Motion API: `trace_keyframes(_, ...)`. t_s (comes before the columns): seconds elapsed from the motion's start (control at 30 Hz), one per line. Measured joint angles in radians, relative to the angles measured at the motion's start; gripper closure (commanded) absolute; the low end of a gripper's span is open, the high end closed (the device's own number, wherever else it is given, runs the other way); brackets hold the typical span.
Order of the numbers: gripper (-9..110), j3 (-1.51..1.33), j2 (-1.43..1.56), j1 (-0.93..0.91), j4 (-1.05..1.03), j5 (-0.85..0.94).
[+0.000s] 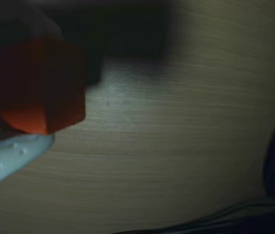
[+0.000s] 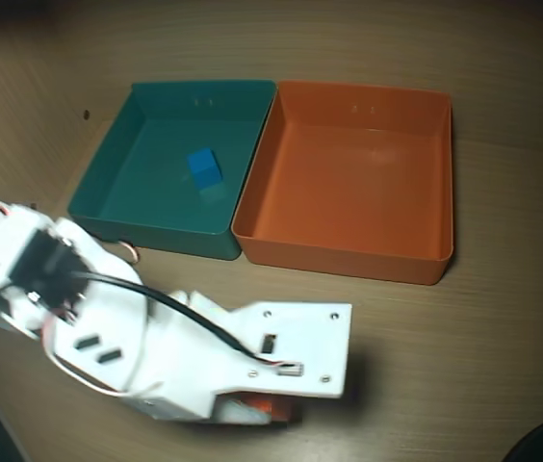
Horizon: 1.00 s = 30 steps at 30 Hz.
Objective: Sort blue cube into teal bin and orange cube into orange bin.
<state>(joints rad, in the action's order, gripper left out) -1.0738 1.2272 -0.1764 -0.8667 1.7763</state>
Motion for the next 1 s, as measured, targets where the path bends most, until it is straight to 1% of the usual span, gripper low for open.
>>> trace_keyframes(0.17, 107, 0.0, 0.115, 0.077, 0.0, -0.249)
trace_keyframes(0.3, 107, 0.0, 0.16, 0.161, 0.0, -0.337)
trace_keyframes(0.63, 107, 0.006, 0.16, 0.376, 0.0, -0.362)
trace_keyframes(0.87, 107, 0.021, 0.158, 0.439, 0.0, -0.365)
trace_keyframes(1.0, 107, 0.137, 0.071, 0.471, 0.0, -0.365)
